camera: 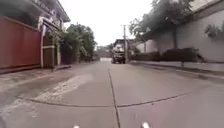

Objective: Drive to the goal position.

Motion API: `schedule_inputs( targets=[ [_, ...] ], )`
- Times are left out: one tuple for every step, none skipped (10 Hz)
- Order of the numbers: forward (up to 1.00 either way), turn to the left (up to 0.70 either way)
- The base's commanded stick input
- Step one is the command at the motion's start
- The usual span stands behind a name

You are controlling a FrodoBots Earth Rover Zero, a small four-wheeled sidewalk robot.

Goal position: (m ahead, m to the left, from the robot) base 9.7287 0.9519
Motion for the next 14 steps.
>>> schedule_inputs(
  targets=[
    [0.85, 0.01],
    [0.85, 0.01],
    [0.85, 0.01],
    [0.85, 0.01],
    [0.85, 0.01],
    [0.85, 0.01],
    [0.85, 0.01],
    [0.85, 0.01],
    [0.85, 0.01],
    [0.85, 0.01],
    [0.85, 0.01],
    [0.85, 0.01],
    [0.85, 0.01],
    [0.85, 0.01]
  ],
)
